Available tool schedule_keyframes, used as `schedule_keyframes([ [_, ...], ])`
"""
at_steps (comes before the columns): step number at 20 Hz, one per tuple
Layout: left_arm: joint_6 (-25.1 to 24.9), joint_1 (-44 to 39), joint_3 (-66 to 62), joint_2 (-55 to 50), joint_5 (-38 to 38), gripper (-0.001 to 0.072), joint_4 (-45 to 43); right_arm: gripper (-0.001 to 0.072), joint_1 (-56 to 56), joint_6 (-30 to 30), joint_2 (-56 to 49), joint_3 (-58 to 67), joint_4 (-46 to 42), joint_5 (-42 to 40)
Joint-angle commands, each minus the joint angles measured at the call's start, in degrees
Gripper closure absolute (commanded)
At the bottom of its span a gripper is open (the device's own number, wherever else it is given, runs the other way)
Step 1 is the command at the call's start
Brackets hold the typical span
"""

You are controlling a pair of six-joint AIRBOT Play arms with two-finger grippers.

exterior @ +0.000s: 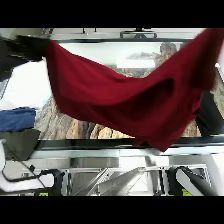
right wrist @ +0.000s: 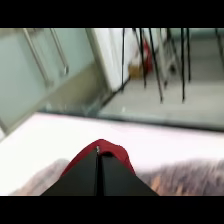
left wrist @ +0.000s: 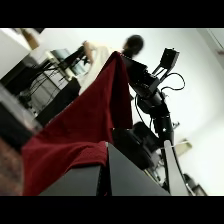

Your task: Fold the shirts.

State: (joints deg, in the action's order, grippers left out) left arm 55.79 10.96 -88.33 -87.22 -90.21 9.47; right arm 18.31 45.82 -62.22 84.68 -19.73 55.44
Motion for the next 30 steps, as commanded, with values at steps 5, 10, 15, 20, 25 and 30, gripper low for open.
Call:
schedule_keyframes([
  [5,-9.14,2.84,-1.44,-26.23,7.67,0.0072,-3.91,0.0305,-10.84,-0.11,-33.99,3.72,3.69,-14.01],
  [10,2.56,14.53,-12.98,-29.29,1.49,-0.0005,-18.82,0.0424,1.68,10.14,-29.55,4.50,0.90,7.63],
  [15,10.60,17.70,-13.35,-25.51,-4.94,0.0090,-50.45,0.0424,10.93,15.74,-19.76,-8.15,-9.16,19.74],
  [20,4.39,13.33,-3.37,-25.88,0.28,0.0096,-49.99,0.0425,14.86,15.30,-7.65,-29.14,-12.87,17.42],
  [25,2.62,5.88,-4.24,-30.40,0.35,0.0220,-54.90,0.0424,15.23,15.52,-1.20,-43.78,-13.75,16.52],
  [30,3.23,0.61,-8.68,-31.63,-0.20,0.0221,-64.00,0.0424,15.30,15.04,2.08,-47.91,-14.21,16.50],
])
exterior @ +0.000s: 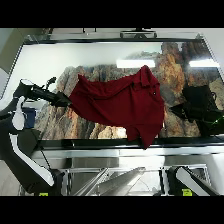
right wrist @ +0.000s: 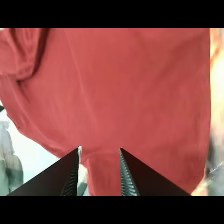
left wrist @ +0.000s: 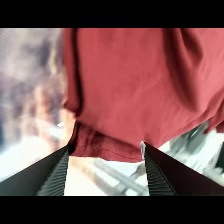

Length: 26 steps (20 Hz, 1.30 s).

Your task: Fold the shirts.

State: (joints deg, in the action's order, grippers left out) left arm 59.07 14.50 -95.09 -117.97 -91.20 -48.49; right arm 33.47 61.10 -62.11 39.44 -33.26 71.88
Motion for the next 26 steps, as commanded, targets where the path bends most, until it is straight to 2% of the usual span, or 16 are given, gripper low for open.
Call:
schedule_keyframes([
  [1,-0.04,-3.61,-2.62,-0.87,1.22,0.0222,-5.99,0.0424,0.13,-0.24,2.29,-2.67,-0.85,0.09],
  [2,-0.07,-4.20,-3.21,-0.87,1.38,0.0224,-6.03,0.0424,0.13,-0.24,2.45,-2.67,-1.31,0.11],
  [4,-0.09,-4.59,-3.89,-0.87,0.11,0.0371,-6.01,0.0424,0.13,-0.22,2.49,-2.67,-3.58,0.20],
  [7,0.13,-4.09,-3.85,-0.87,-6.34,0.0541,-7.17,0.0424,0.11,-0.22,2.51,-2.69,-6.73,0.22],
  [8,1.25,-3.48,-3.63,-0.85,-8.55,0.0572,-7.82,0.0424,0.13,-0.22,2.51,-2.69,-6.67,0.39],
  [10,1.64,-1.64,0.48,0.96,-8.20,0.0702,-7.41,0.0424,0.11,-0.42,2.58,-2.69,-6.69,0.59],
  [15,0.90,1.84,8.66,6.25,-4.42,0.0697,-6.69,0.0415,0.11,-0.83,2.56,-2.69,-6.71,0.61],
  [16,0.66,1.88,8.63,6.88,-3.98,0.0693,-6.45,0.0290,0.11,-0.28,2.54,-2.71,-7.32,0.59],
  [17,0.31,2.16,8.63,7.41,-3.50,0.0692,-5.92,0.0104,0.11,1.86,2.38,-2.73,-9.77,0.39],
  [18,-0.22,2.14,8.63,7.63,-3.52,0.0693,-5.09,0.0089,0.07,3.39,2.03,-2.75,-12.68,-0.07],
  [20,-0.59,2.12,8.63,7.56,-3.54,0.0692,-4.00,0.0090,0.07,4.52,0.46,-2.99,-16.02,-1.68],
  [22,-0.57,2.12,8.63,7.56,-3.56,0.0693,-4.04,0.0094,-0.04,4.46,-2.23,-3.82,-15.34,-3.21],
  [24,-0.57,2.19,8.63,7.56,-4.20,0.0693,-4.04,0.0200,-0.13,2.49,-5.86,-4.70,-13.09,-4.20],
  [26,-0.57,2.19,8.63,7.58,-4.37,0.0692,-4.04,0.0209,-0.24,0.28,-9.29,-5.88,-10.32,-5.68],
])
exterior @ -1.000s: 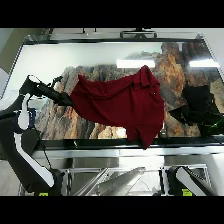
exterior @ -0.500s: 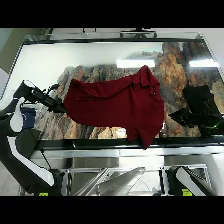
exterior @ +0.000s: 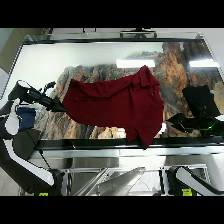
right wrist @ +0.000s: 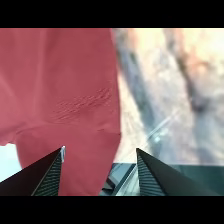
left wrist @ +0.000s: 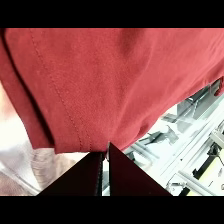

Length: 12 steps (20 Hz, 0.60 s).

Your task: Fold the shirts.

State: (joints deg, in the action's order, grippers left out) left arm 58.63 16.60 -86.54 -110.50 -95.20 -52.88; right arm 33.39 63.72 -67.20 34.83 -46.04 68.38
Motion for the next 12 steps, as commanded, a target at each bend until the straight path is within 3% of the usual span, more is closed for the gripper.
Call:
schedule_keyframes([
  [1,-0.11,0.09,0.09,0.11,-0.33,0.0693,0.35,0.0209,-0.61,-2.47,-5.81,-1.55,2.91,-3.17],
  [6,-0.09,0.09,0.09,0.11,-0.31,0.0693,0.37,0.0212,-8.31,-4.57,-12.63,-1.70,7.17,-9.22],
  [9,-0.02,0.09,0.09,0.33,-0.55,0.0693,0.59,0.0467,-11.10,-12.41,-13.88,-1.66,19.04,-9.66],
  [10,0.35,0.09,0.09,0.81,-0.55,0.0694,0.61,0.0645,-11.32,-15.26,-13.75,-1.46,22.77,-8.59],
  [11,0.39,0.09,0.09,1.70,-0.57,0.0694,0.98,0.0694,-11.39,-16.70,-13.35,-0.94,25.88,-6.99],
  [12,0.42,0.15,0.09,3.19,-0.87,0.0694,2.75,0.0695,-11.32,-17.75,-12.22,0.20,28.06,-4.50],
])
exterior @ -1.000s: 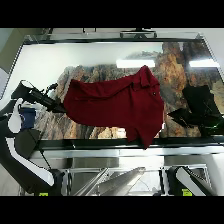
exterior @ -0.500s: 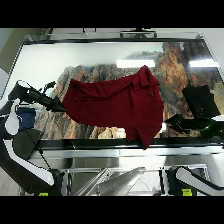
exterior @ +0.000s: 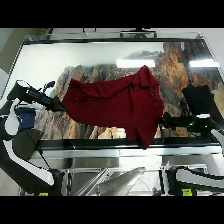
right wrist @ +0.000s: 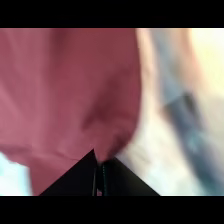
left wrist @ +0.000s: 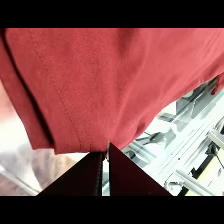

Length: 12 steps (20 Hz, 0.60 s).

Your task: Fold the shirts.

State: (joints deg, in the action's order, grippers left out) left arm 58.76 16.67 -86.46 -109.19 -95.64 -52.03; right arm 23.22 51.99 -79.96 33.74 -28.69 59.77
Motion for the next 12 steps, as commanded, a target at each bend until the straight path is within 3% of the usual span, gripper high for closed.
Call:
schedule_keyframes([
  [1,0.24,0.55,0.00,4.09,-0.87,0.0693,4.72,0.0695,-0.85,-6.47,2.71,3.19,12.02,7.15],
  [5,-2.23,1.95,0.00,15.67,-4.46,0.0693,27.04,0.0695,3.63,-6.36,19.82,16.11,19.08,14.95],
  [9,-4.39,1.95,-2.36,30.56,-9.03,0.0693,58.14,0.0695,14.67,-6.16,38.21,34.14,28.68,11.67],
  [12,-4.79,2.75,-10.71,38.58,-9.01,0.0692,75.91,0.0696,23.96,-6.49,46.77,46.10,28.70,4.96],
])
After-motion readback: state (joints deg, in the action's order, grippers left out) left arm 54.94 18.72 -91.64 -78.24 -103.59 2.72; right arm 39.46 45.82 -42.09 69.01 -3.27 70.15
